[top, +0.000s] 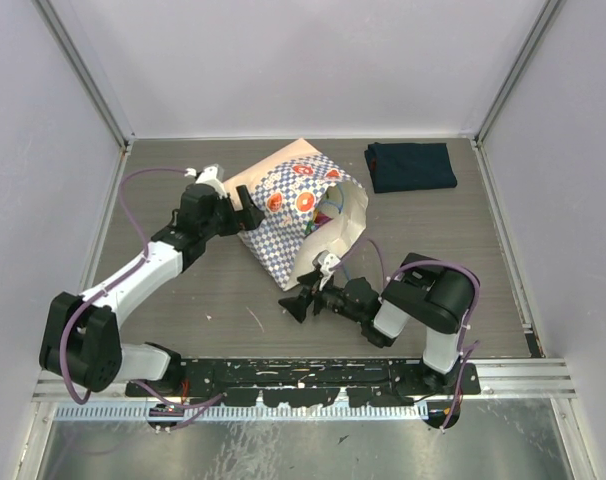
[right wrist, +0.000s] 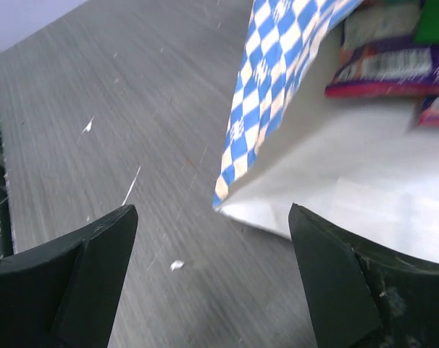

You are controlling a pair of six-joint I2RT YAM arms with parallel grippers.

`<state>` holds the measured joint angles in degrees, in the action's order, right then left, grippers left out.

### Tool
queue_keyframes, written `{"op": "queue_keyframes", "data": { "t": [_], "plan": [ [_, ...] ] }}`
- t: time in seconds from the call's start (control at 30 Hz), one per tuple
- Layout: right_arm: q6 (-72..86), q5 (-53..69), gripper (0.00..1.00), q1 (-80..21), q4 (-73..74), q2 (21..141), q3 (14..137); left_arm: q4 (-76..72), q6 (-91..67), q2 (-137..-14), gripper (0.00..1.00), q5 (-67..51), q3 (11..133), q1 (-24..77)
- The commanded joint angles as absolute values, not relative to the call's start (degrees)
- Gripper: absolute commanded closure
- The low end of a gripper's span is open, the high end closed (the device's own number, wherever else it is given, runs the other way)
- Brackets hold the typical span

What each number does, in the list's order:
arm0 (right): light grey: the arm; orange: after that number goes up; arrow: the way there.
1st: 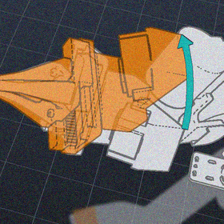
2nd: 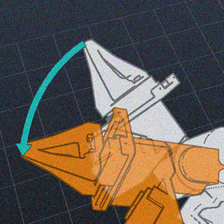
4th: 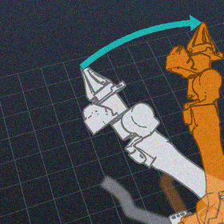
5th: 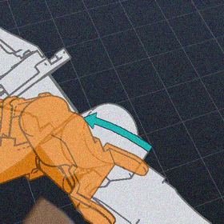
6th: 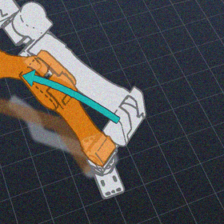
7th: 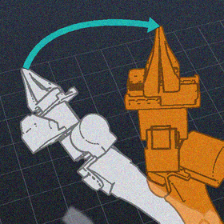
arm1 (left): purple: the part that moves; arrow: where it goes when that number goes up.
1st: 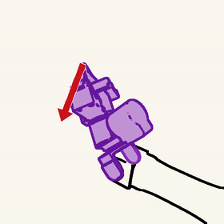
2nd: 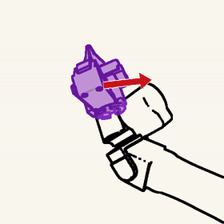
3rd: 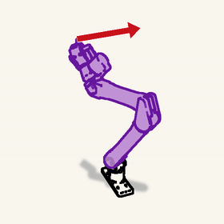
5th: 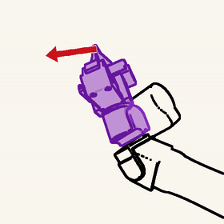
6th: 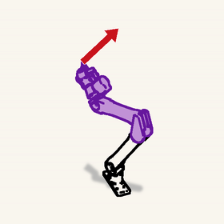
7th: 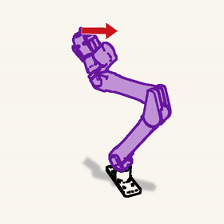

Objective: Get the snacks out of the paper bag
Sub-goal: Adjust the paper bag at the center of the board.

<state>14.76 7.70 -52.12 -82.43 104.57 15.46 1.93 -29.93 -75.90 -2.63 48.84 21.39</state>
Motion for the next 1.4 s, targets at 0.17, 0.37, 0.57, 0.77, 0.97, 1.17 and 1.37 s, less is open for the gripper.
{"op": "queue_keyframes", "data": {
  "t": [0.17,0.37,0.57,0.77,0.97,1.17,1.37],
  "plan": [
    [2.16,-2.36,0.08,-52.91,-97.21,100.22,17.98,-2.38,-27.81,-66.39,0.02,-1.09,51.31,21.5],
    [8.72,-4.63,0.0,-51.56,-94.27,91.48,11.89,-0.21,-23.56,-66.06,0.02,-2.51,57.32,21.45],
    [22.41,-2.54,0.0,-44.63,-63.14,78.24,14.04,7.94,-20.51,-80.77,0.02,-8.26,73.85,21.68],
    [28.23,-6.21,0.0,-37.8,-51.02,69.44,11.45,-4.94,-20.91,-88.53,0.07,-8.89,71.96,23.97],
    [36.08,-1.14,0.0,-28.68,-42.65,62.59,10.39,-10.46,-18.76,-92.03,0.07,-5.03,66.17,30.0],
    [40.5,-2.91,0.0,-24.42,-24.16,60.65,16.64,-8.24,-15.08,-89.89,0.06,0.55,64.15,33.8],
    [48.15,-7.34,0.0,-17.63,-12.92,57.28,14.98,-1.22,-5.73,-81.11,0.01,-6.19,68.5,35.49]
  ]
}}
